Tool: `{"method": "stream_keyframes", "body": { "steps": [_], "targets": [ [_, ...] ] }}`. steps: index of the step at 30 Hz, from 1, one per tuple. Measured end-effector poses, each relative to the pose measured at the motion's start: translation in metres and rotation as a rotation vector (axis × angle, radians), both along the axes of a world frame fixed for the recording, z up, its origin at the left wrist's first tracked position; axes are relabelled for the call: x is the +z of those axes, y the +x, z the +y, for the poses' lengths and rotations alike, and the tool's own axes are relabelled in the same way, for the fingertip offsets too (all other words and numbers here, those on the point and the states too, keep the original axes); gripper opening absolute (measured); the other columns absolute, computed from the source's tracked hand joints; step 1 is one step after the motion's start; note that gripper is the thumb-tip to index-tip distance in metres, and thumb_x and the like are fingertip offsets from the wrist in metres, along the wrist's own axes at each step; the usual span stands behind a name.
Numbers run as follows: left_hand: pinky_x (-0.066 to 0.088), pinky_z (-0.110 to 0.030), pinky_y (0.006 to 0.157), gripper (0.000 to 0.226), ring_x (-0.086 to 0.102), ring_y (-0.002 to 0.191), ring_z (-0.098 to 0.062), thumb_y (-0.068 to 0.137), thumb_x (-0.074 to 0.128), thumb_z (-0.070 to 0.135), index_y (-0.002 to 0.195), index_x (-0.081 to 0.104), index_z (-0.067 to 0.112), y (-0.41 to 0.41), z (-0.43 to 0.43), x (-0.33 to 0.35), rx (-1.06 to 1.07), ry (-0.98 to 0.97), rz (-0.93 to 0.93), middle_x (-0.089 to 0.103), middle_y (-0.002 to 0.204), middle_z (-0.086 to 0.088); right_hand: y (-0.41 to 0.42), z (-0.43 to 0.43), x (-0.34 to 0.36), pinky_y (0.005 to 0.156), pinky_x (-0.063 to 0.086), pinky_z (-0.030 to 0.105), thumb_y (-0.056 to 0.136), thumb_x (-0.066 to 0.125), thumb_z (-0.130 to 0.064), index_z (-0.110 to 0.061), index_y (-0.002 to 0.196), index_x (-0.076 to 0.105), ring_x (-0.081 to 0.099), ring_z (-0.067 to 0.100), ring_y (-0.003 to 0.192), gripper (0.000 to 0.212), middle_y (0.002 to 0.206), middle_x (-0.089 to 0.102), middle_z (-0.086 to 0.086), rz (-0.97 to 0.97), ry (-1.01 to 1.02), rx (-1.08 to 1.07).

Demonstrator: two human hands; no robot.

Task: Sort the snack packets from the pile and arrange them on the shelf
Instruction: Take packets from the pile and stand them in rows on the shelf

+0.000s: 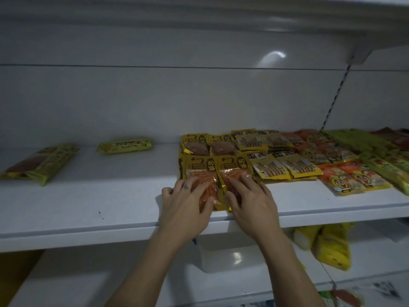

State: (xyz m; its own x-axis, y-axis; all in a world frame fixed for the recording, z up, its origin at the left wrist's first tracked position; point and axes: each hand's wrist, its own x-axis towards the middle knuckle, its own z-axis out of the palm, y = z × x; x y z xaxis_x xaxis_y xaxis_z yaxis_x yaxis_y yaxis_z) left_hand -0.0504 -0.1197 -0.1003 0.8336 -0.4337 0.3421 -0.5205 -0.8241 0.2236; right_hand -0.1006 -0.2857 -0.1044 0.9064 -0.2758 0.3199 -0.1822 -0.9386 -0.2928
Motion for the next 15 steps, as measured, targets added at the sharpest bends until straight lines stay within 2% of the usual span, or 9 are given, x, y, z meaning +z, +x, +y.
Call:
{"method": "stream_keyframes", "body": {
  "steps": [2,4,6,9,12,15],
  "targets": [
    [0.026,-0.039,0.098,0.051,0.031,0.136,-0.015,0.097,0.034,0.052,0.146,0.038,0.039,0.000,0.000,0.001,-0.006,0.012,0.000,0.038,0.152,0.010,-0.001,0.001,-0.001,0.121,0.010,0.035,0.100,0.026,-0.055,-0.030,0.148,0.040,0.024,0.017,0.148,0.056,0.158,0.033,0.000,0.015,0.005,0.011],
    [0.025,-0.038,0.100,0.051,0.028,0.137,-0.014,0.099,0.035,0.051,0.148,0.035,0.039,0.000,0.000,0.002,-0.009,0.028,0.001,0.034,0.154,0.010,-0.003,0.003,-0.003,0.121,0.004,0.035,0.091,0.007,-0.063,-0.031,0.149,0.038,0.020,0.017,0.149,0.073,0.158,0.032,0.001,0.012,-0.021,0.018],
    [0.024,-0.037,0.101,0.051,0.025,0.138,-0.013,0.100,0.034,0.051,0.149,0.032,0.039,0.000,0.001,0.004,-0.012,0.030,0.003,0.032,0.155,0.011,-0.003,0.003,-0.004,0.120,-0.004,0.034,0.085,-0.003,-0.064,-0.032,0.150,0.035,0.015,0.018,0.150,0.082,0.160,0.028,0.002,0.011,-0.064,0.021],
    [0.024,-0.038,0.101,0.052,0.025,0.139,-0.014,0.100,0.034,0.052,0.150,0.031,0.038,0.002,0.003,0.004,-0.023,0.027,-0.006,0.031,0.156,0.010,-0.002,0.003,0.002,0.117,-0.013,0.033,0.087,0.001,-0.065,-0.035,0.151,0.032,0.011,0.018,0.151,0.077,0.161,0.026,0.003,-0.023,-0.072,0.023],
    [0.024,-0.039,0.102,0.053,0.026,0.139,-0.015,0.098,0.035,0.056,0.149,0.034,0.037,0.008,0.010,0.006,-0.020,0.026,-0.016,0.031,0.157,0.009,-0.001,0.004,0.012,0.118,-0.010,0.034,0.087,0.007,-0.067,-0.033,0.152,0.030,0.011,0.017,0.151,0.077,0.161,0.025,0.002,-0.043,-0.060,0.010],
    [0.023,-0.039,0.103,0.054,0.026,0.140,-0.014,0.098,0.035,0.058,0.147,0.036,0.037,0.015,0.022,0.010,-0.004,0.015,-0.026,0.032,0.156,0.009,0.005,0.010,0.025,0.119,-0.010,0.034,0.096,0.027,-0.064,-0.026,0.155,0.025,0.009,0.015,0.151,0.070,0.162,0.022,0.001,-0.031,-0.065,-0.013]
  ]
}}
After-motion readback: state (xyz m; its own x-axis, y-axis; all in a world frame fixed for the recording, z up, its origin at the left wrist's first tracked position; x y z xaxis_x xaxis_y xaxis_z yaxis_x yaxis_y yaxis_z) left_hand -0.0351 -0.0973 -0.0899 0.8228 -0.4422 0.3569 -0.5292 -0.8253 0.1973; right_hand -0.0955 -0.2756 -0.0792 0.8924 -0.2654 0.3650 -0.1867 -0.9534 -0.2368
